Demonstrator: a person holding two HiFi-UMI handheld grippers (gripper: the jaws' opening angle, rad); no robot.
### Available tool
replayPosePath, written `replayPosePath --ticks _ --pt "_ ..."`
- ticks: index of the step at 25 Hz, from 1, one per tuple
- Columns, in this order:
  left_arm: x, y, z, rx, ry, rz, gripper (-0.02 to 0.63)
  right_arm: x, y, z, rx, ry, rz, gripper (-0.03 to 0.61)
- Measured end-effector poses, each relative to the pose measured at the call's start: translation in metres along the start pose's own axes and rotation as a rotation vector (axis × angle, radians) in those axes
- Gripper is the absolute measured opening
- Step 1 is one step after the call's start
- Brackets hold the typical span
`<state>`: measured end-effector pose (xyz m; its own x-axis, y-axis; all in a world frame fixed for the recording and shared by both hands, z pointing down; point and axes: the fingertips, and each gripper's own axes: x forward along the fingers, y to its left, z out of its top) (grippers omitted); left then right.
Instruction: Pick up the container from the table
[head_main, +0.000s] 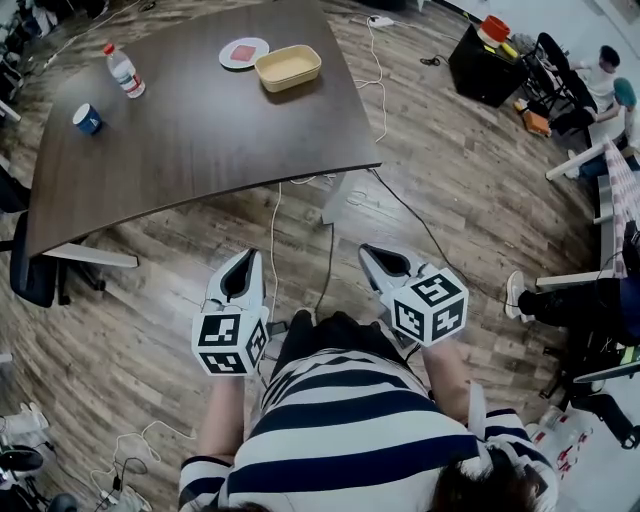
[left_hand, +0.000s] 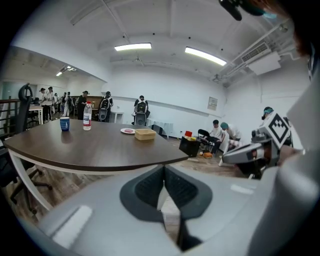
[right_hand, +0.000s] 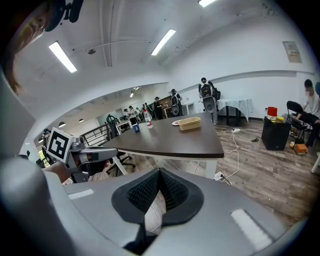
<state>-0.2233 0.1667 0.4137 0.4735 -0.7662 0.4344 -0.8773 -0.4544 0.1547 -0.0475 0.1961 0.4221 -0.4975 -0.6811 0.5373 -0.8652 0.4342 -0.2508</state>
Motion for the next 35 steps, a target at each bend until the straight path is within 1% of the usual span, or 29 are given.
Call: replayPosePath --ticks 5,12,20,24,29,35 --pt "0.006 0.008 0.0 0.002 0.022 -0.001 0.0 0.011 -0.005 0.003 0.011 0.011 0.003 -0.005" --pt "0.031 0.005 0.014 0.0 0.011 0.031 0.0 0.028 -0.032 0.023 0.008 -0.014 0.038 -0.005" --pt "0.082 -0.016 0.04 0.001 -0.01 0.085 0.0 0.043 -0.087 0.053 -0.027 -0.018 0.106 -0.005" --pt "0.109 -0.027 0.051 -0.014 -0.028 0.116 0.0 0.049 -0.113 0.063 -0.054 -0.011 0.15 -0.005" --pt "0.136 -0.045 0.065 -0.013 -0.043 0.148 0.0 0.049 -0.144 0.075 -0.077 -0.012 0.217 -0.005" --pt "0.156 -0.06 0.075 -0.006 -0.055 0.177 0.0 0.053 -0.175 0.082 -0.101 -0.007 0.25 -0.005"
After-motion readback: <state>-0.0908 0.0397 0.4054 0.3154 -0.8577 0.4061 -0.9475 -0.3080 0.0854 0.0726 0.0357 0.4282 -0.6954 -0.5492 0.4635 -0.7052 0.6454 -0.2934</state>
